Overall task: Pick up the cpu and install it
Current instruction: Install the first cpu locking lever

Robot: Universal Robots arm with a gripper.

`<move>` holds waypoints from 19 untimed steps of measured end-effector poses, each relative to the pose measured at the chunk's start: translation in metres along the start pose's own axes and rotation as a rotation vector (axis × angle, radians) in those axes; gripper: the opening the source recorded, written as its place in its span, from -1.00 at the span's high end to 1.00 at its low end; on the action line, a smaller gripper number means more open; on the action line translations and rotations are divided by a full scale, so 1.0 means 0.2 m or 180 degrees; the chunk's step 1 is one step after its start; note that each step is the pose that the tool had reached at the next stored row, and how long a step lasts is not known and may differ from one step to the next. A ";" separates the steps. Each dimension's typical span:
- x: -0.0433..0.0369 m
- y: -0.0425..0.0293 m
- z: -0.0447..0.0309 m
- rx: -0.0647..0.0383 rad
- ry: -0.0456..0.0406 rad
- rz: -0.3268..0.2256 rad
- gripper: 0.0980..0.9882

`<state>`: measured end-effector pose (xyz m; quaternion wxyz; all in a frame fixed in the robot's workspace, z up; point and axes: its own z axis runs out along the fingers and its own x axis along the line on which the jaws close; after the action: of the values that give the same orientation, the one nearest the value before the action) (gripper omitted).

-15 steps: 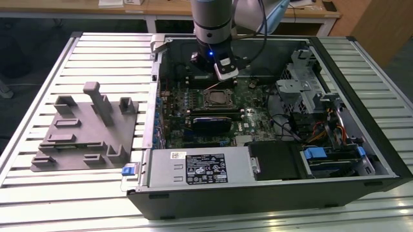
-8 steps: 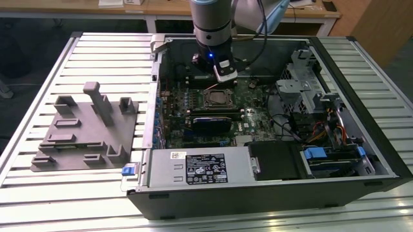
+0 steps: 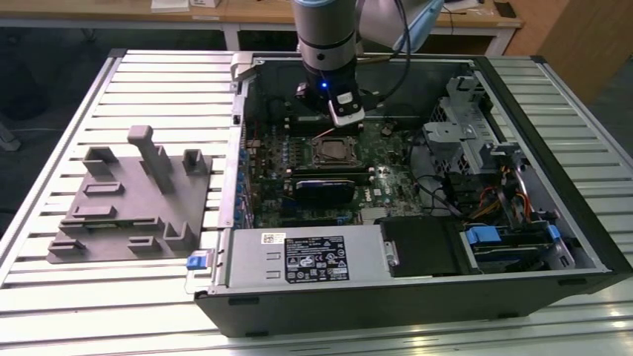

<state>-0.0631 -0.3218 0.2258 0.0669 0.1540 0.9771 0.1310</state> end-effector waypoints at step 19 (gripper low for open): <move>0.011 0.009 0.047 0.0004 -0.0086 0.0013 0.98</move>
<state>-0.0632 -0.3173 0.2171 0.0797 0.1578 0.9758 0.1285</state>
